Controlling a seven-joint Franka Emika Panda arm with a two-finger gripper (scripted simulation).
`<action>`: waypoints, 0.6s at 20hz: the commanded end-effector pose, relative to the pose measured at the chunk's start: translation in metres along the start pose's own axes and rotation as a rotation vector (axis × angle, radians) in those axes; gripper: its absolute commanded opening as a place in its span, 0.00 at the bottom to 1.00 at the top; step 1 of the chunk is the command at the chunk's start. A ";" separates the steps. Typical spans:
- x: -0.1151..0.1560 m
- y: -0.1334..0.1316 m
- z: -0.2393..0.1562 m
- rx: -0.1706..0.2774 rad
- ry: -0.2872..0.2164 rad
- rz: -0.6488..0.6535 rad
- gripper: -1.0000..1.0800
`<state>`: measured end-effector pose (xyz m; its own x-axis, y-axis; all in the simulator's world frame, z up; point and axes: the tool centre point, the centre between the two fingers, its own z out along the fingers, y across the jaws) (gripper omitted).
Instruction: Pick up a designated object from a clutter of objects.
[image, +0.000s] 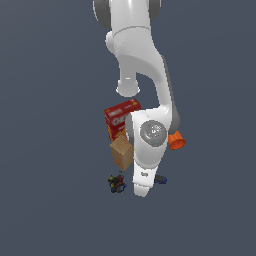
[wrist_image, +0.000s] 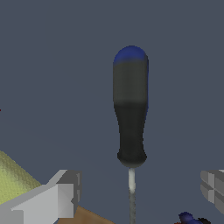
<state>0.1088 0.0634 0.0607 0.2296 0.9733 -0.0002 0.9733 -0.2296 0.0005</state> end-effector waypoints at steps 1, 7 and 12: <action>0.000 -0.001 0.009 0.001 0.000 -0.001 0.96; 0.000 -0.001 0.039 0.001 0.000 -0.004 0.96; 0.000 0.000 0.046 0.001 0.000 -0.005 0.96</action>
<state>0.1078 0.0638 0.0159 0.2251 0.9743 -0.0007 0.9743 -0.2251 -0.0018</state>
